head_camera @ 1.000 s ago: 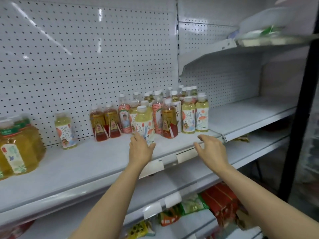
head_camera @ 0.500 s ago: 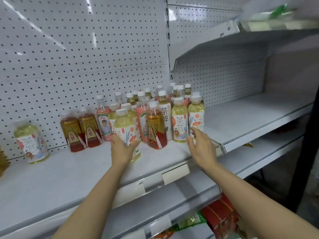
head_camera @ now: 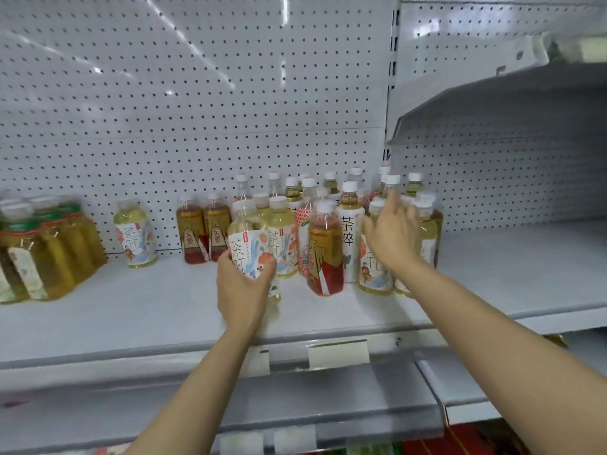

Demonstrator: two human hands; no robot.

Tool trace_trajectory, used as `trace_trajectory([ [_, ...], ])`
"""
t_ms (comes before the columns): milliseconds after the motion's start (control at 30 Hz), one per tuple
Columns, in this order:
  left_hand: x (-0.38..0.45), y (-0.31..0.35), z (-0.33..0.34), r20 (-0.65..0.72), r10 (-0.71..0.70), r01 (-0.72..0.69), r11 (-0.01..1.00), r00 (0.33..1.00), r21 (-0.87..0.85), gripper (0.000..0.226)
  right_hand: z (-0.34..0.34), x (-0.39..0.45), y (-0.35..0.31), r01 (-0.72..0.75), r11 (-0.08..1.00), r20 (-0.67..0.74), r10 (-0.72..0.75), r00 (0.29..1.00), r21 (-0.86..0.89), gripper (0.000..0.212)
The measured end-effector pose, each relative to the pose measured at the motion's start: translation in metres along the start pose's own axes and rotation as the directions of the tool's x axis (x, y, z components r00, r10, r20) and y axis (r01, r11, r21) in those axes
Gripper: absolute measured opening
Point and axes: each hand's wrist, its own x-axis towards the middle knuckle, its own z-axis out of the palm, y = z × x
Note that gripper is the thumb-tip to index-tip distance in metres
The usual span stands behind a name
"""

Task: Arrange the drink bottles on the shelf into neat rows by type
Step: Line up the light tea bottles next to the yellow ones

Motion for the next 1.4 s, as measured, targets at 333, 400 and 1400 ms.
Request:
trace_trajectory([
  [333,-0.018,0.0,-0.03,-0.09,0.042,-0.031,0.993,0.995,0.113,0.065,0.003,0.012,0.004,-0.005,0.999,-0.043,0.007,0.999,0.047,0.052],
  [400,-0.016,-0.003,-0.036,-0.104,0.061,-0.046,0.989,0.993,0.139,0.069,0.0,0.005,0.006,-0.004,0.983,-0.09,0.021,0.996,0.186,0.048],
  [1400,0.094,-0.122,-0.241,-0.112,-0.048,0.071,0.974,0.993,0.216,0.073,0.071,-0.131,-0.273,0.214,0.616,-0.152,-0.152,0.977,0.758,0.03],
])
